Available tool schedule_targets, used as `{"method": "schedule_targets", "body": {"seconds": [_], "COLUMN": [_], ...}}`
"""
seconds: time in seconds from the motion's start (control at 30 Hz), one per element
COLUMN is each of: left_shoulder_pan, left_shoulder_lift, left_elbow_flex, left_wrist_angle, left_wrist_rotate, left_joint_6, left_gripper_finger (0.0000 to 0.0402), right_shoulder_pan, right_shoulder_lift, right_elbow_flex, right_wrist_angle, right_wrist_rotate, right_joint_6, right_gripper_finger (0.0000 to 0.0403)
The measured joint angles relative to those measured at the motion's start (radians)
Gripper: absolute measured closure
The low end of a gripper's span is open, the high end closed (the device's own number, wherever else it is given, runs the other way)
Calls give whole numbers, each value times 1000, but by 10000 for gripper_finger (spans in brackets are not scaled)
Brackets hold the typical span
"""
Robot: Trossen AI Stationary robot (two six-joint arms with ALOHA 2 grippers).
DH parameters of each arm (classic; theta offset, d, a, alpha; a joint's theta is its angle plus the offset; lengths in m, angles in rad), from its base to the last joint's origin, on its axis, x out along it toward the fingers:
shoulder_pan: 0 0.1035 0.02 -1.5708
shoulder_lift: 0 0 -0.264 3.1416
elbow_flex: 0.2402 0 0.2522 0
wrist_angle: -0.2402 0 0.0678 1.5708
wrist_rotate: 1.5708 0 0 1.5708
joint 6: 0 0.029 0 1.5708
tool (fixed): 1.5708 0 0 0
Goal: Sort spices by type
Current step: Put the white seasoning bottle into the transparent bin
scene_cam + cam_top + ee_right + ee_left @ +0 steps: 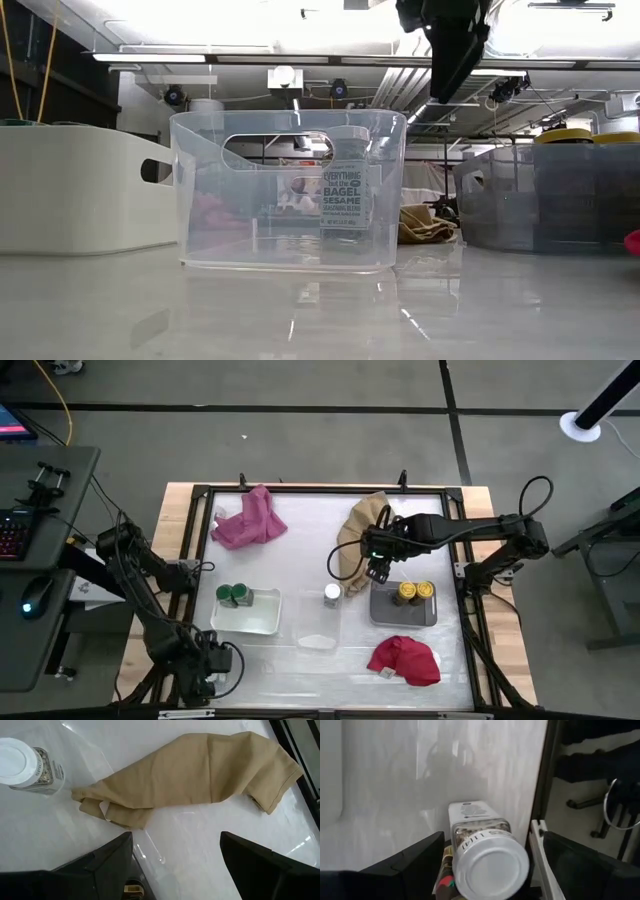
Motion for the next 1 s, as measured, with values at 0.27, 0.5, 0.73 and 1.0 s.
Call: {"method": "schedule_targets", "body": {"seconds": [0.27,0.5,0.73,1.0], "left_shoulder_pan": [0,0,1,31], "left_shoulder_lift": [69,118,139,75], "left_elbow_flex": [0,0,0,-2], "left_wrist_angle": [0,-1,-1,-7], "left_wrist_rotate": [9,51,58,31], "left_joint_6": [-47,-53,-53,-9], "left_gripper_finger": [78,83,161,238], "right_shoulder_pan": [0,0,0,0], "right_shoulder_lift": [0,0,0,0], "right_elbow_flex": [0,0,0,0], "right_wrist_angle": [-1,-1,-1,-1], "right_wrist_rotate": [0,0,0,0], "right_joint_6": [-8,-8,-1,0], "right_gripper_finger": [107,107,107,107]}}
